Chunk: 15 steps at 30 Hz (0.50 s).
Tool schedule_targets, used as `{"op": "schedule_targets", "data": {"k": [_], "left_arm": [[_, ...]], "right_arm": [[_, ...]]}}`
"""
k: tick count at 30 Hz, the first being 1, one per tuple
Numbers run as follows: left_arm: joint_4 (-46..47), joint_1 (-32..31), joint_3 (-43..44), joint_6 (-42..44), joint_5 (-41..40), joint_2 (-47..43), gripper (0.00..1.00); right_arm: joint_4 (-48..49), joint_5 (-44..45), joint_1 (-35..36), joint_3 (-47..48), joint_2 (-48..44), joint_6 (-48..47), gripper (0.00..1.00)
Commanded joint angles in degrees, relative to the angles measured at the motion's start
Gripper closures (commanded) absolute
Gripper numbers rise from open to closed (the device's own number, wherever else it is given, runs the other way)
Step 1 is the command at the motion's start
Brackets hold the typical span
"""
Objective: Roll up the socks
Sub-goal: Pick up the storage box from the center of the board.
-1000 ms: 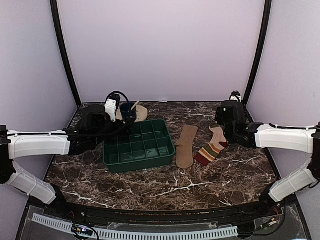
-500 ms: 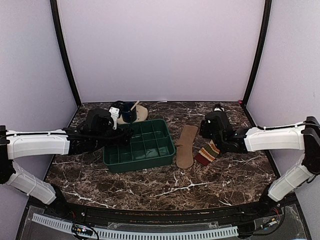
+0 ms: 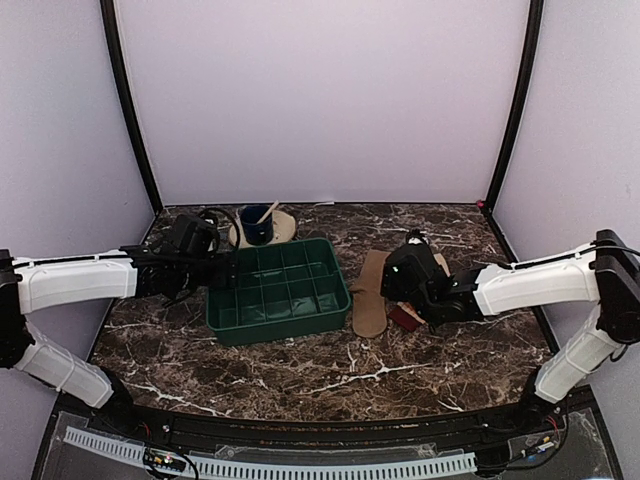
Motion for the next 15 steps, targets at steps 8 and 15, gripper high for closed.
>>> {"op": "schedule_targets", "data": {"k": [8,15], "left_arm": [[-1.9,7.8,-1.0,-5.2,5.3,0.9,0.23],[-1.7,9.6,-0.4,-6.1,9.1,3.2,0.32]], "right_arm": [[0.6,-0.9,1.4,1.4,0.8,0.4,0.21],[0.2,-1.3,1.7,2.4,1.6,-0.3,0.21]]}}
